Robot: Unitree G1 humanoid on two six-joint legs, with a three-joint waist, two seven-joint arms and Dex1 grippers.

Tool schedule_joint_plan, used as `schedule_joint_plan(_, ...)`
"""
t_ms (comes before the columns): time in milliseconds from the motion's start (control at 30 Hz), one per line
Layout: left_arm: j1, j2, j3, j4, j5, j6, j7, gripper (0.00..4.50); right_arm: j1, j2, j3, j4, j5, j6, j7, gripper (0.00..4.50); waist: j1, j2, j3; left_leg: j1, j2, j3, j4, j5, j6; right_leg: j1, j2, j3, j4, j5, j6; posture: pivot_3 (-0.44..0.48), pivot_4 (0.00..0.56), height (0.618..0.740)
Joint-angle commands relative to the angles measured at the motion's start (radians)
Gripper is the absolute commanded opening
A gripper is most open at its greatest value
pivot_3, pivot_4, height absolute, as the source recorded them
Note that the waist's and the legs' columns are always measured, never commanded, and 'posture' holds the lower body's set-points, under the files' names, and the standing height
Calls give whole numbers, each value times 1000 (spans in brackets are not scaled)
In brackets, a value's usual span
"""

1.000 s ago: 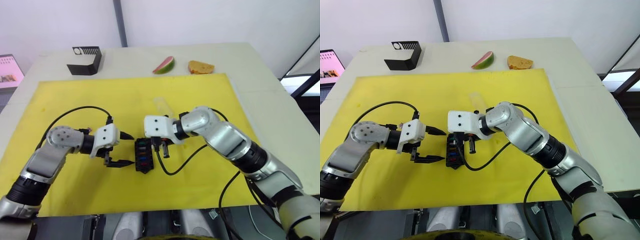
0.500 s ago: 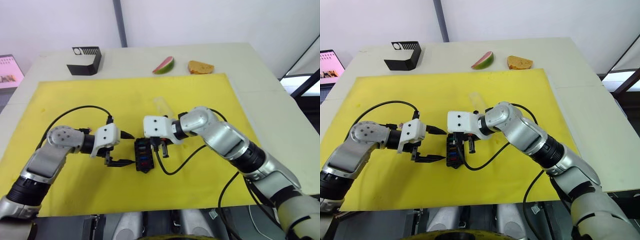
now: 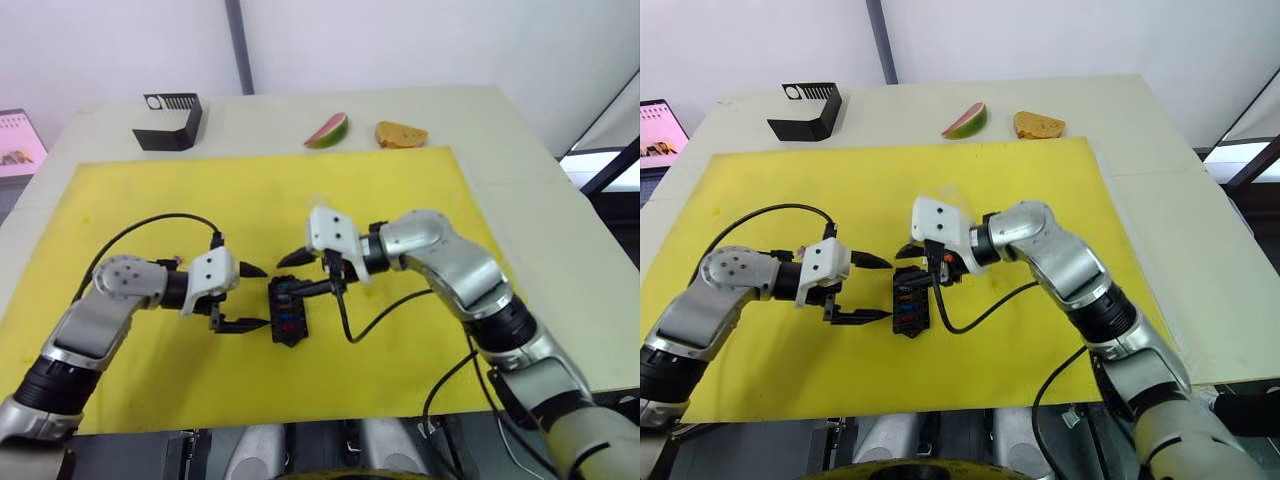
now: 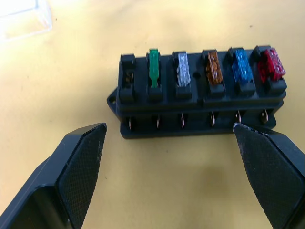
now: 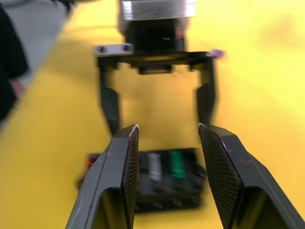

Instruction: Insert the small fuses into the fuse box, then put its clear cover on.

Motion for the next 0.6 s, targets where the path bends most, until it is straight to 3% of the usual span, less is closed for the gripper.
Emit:
schedule_joint_plan(33,-2,-3,41,-23,-21,19,18,4500,16,29,-10,47,-21,-93,-25,825,0,0,0,0,0,0,0,0,0,0,0,0,0,0,0,0,150,740)
schedule_joint_plan(100,13,-2,45,-31,-23,21,20,4500,23,36,-11,72,-29,-104,-34,43,1,0,0,0,0,0,0,0,0,0,0,0,0,0,0,0,150,740)
schedule_joint_plan(400,7,-1,53,-34,-20,30,22,4500,44,39,0,107,-34,-108,-21,43,1,0,0,0,0,0,0,0,0,0,0,0,0,0,0,0,150,740)
schedule_joint_plan(600,-5,-9,52,-36,-19,40,36,4500,69,16,73,143,-131,-139,-32,43,1,0,0,0,0,0,0,0,0,0,0,0,0,0,0,0,150,740)
